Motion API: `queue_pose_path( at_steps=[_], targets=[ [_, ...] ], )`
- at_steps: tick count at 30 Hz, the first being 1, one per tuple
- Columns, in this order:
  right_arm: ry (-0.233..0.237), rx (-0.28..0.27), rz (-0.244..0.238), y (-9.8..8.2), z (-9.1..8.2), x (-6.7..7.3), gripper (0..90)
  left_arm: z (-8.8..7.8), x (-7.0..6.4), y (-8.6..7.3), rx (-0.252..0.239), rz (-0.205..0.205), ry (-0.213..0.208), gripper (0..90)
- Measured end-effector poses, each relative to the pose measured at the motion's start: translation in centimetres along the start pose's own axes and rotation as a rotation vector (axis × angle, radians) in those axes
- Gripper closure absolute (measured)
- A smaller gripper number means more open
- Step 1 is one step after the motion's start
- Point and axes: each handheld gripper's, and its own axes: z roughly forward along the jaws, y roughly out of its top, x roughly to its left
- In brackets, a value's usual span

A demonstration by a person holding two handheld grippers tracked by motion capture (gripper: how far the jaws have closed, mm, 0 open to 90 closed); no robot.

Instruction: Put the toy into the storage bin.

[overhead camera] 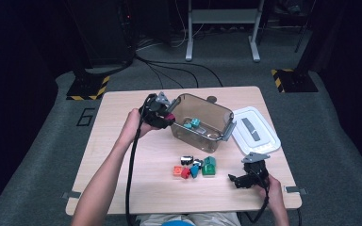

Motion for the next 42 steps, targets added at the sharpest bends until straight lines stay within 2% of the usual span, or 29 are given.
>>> queue_pose_path(
  at_steps=[8,17,31,42],
  targets=[
    [0.0,0.0,0.0,0.0,0.0,0.0,0.0,1.1,0.6,2.2,0.01,0.01,-0.001,56.6],
    [-0.002,-0.001,0.003,0.0,0.0,0.0,0.0,3.3,1.4,3.9,0.057,0.011,-0.013,56.6],
    [-0.001,-0.001,0.003,0.0,0.0,0.0,0.0,7.4,2.3,5.4,0.138,-0.026,-0.03,56.6],
    [0.0,0.001,0.005,0.0,0.0,0.0,0.0,9.9,3.1,5.5,0.207,-0.068,-0.032,56.5]
  ],
)
